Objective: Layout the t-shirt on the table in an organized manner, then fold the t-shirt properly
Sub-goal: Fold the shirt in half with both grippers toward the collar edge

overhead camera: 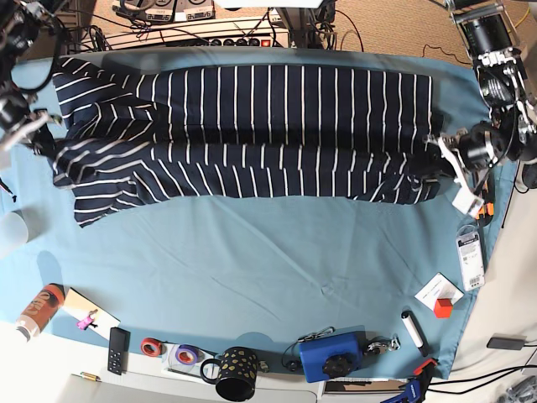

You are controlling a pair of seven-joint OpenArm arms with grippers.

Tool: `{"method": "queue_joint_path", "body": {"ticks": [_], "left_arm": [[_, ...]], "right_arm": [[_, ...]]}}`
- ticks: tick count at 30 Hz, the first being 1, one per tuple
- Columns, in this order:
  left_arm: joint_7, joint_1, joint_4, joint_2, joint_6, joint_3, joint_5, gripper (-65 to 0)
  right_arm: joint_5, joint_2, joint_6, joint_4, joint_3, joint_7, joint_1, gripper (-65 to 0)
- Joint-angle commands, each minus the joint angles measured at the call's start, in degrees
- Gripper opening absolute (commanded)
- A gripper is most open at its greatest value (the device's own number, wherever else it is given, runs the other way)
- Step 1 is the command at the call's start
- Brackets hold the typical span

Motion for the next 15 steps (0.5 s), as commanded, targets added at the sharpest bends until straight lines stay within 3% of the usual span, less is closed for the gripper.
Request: {"method": "queue_joint_path", "body": {"ticks": [1,6,15], "left_arm": [[-0.42,-0.09,1.75,-0.96,-0.22,-0.5,-1.03,-65.0],[-0.61,1.95,6.16,-0.96,-0.7,-1.7,-1.03,-65.0],[-0.61,4.59,6.73,-0.96,-1.07,-2.25,-1.03,-65.0]], "right_arm": [[1.64,1.46,0.39,0.9,1.77,0.92,-0.33,-65.0],[5.53,1.46,2.21,0.9,5.09,-2.14,-3.3,-65.0],[5.66,1.46,2.16,0.9,5.14,-2.75,-9.75,-65.0]]}}
